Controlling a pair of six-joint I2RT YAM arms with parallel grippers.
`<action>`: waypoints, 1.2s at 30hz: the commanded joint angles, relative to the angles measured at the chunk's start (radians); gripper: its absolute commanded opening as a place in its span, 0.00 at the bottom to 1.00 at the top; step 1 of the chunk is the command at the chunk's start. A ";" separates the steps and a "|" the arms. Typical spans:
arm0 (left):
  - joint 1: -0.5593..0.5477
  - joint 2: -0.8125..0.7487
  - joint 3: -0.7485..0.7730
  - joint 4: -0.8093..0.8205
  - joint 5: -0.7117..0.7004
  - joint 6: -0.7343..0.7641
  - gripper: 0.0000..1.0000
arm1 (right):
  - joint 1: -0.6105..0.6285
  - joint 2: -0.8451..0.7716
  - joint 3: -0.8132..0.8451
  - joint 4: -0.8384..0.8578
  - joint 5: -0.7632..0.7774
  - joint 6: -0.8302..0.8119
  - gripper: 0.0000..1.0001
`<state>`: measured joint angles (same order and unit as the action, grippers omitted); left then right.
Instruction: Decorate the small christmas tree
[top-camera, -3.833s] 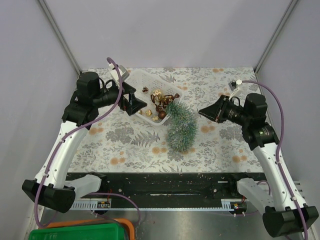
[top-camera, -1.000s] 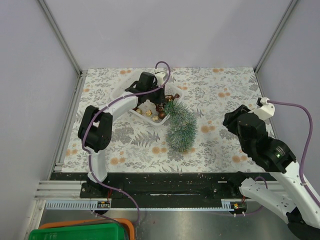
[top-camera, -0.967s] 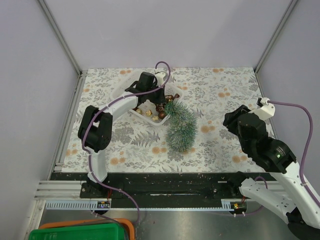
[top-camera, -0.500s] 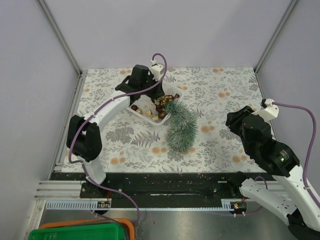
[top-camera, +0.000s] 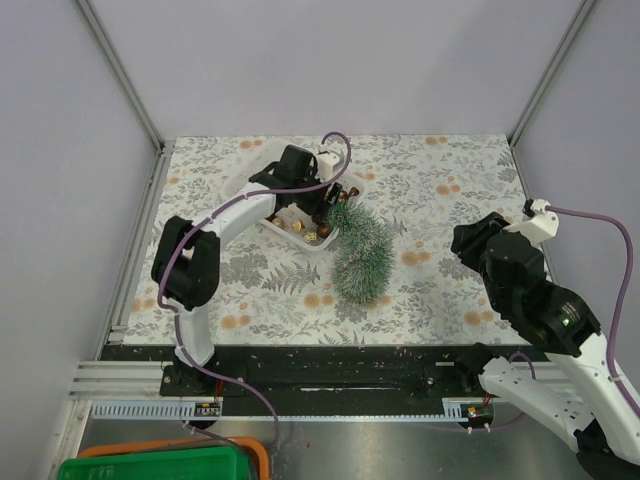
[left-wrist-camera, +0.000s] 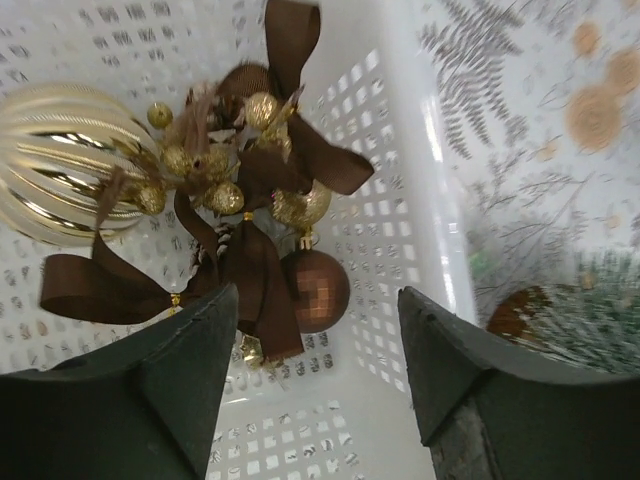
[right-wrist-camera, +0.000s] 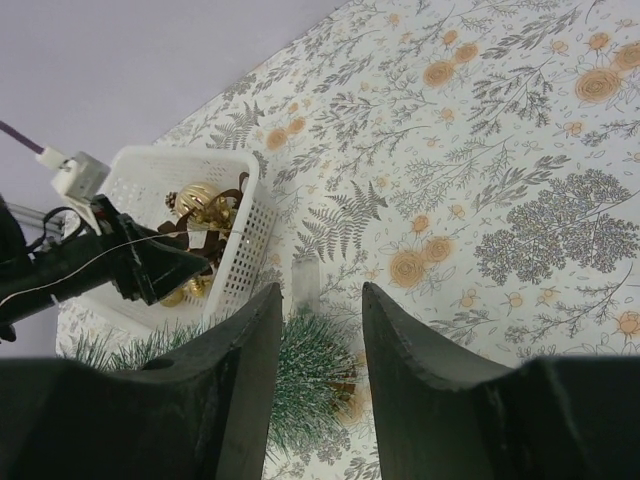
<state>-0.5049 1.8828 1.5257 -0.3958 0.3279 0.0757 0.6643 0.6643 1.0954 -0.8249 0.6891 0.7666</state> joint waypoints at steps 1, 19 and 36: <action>-0.003 0.039 0.042 -0.006 -0.064 0.058 0.66 | 0.006 0.021 -0.008 0.055 0.009 -0.016 0.47; -0.001 -0.020 0.017 -0.055 -0.044 0.092 0.00 | 0.004 0.120 -0.316 0.508 -0.136 -0.128 0.60; 0.000 -0.313 0.119 -0.288 0.144 0.061 0.00 | 0.006 0.025 -0.374 0.531 -0.002 -0.139 0.00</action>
<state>-0.5056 1.6386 1.5715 -0.6235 0.4072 0.1268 0.6647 0.8082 0.7177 -0.2298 0.5976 0.5999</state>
